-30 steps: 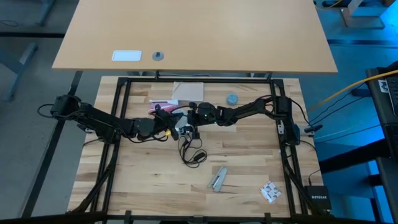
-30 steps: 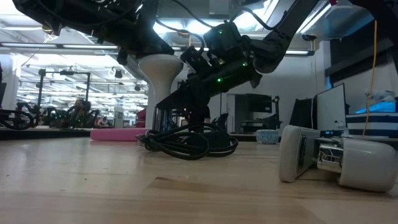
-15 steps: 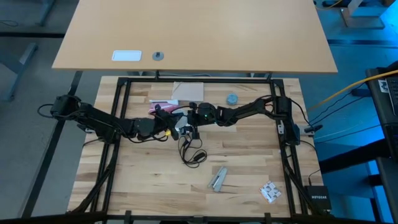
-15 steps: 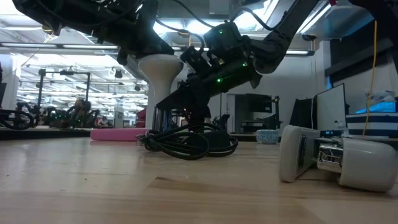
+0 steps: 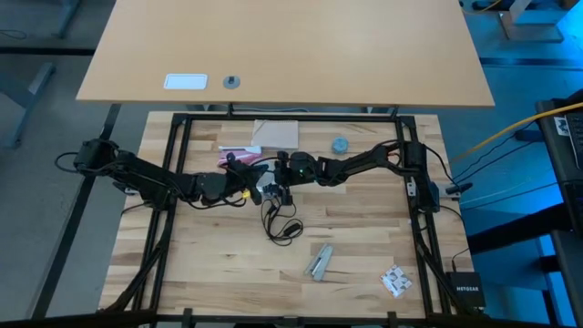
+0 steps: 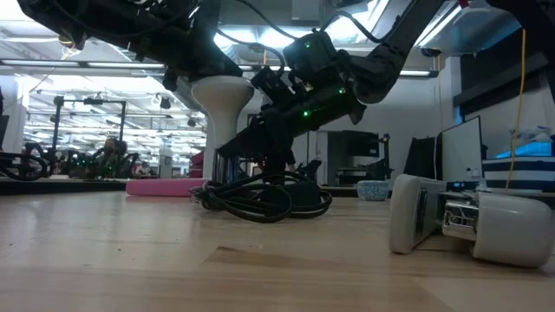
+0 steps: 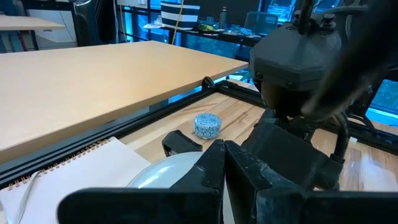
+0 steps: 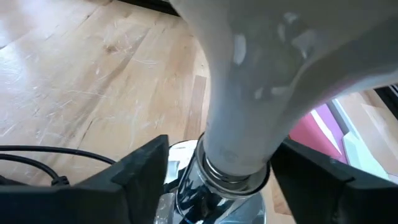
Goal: Screw lightbulb
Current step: Insert light bulb into the lamp
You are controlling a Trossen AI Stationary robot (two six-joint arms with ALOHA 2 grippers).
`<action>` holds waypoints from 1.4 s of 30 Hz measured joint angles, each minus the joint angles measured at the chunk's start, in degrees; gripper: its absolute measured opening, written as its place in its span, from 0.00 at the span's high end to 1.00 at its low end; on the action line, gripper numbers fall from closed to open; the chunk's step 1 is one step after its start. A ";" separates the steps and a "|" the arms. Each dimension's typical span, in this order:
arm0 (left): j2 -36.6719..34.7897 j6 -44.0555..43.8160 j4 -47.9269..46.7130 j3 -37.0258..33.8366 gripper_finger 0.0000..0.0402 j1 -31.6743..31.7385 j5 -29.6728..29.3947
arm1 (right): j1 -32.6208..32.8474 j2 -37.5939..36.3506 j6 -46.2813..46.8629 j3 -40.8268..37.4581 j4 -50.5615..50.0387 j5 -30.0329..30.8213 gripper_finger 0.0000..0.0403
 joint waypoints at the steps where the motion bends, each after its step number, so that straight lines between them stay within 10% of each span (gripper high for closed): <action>1: 0.00 0.00 0.00 0.00 0.99 0.00 0.01 | 0.00 0.00 0.00 0.00 0.00 0.00 0.27; 42: 0.02 -1.38 0.26 0.00 0.99 1.22 0.35 | -0.07 -0.02 1.64 0.04 -6.86 1.97 0.20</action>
